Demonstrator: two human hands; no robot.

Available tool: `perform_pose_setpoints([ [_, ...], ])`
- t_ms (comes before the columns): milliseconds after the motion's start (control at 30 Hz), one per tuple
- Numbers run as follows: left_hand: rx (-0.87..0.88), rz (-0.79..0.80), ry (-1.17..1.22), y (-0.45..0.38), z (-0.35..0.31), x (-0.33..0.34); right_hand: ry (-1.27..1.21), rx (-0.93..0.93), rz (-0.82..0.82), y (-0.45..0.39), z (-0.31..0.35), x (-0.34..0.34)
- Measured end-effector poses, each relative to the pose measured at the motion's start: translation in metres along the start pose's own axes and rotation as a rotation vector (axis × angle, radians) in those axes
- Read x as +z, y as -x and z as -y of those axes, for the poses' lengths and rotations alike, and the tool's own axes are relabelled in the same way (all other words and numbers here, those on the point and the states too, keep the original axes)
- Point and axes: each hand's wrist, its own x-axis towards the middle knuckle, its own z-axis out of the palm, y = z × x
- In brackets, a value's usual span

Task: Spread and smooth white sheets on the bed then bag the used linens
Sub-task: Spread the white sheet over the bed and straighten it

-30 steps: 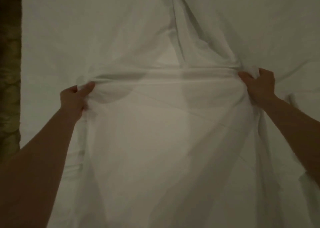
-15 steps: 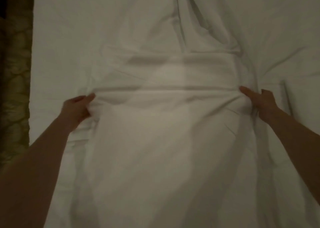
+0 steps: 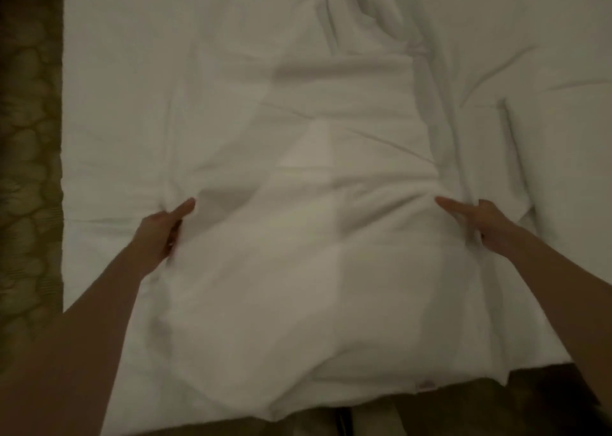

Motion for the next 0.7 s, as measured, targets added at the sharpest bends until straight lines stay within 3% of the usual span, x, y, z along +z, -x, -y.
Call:
perform_pose_setpoints([
  [100, -0.098, 0.123, -0.177, 0.018, 0.042, -0.014, 0.102, 0.131, 0.116, 0.018, -0.043, -0.006],
  [233, -0.141, 0.174, -0.444, 0.055, 0.082, -0.037, 0.189, 0.212, 0.244, 0.057, -0.080, -0.013],
  [333, -0.147, 0.204, -0.376, 0.078, 0.100, -0.050, 0.239, 0.218, 0.250, 0.087, -0.103, -0.016],
  [533, -0.041, 0.072, -0.098, 0.114, 0.119, -0.058, 0.116, 0.048, 0.121, 0.125, -0.106, -0.037],
  [700, -0.210, 0.224, -0.216, 0.145, 0.159, -0.053, 0.070, 0.134, 0.125, 0.139, -0.120, -0.056],
])
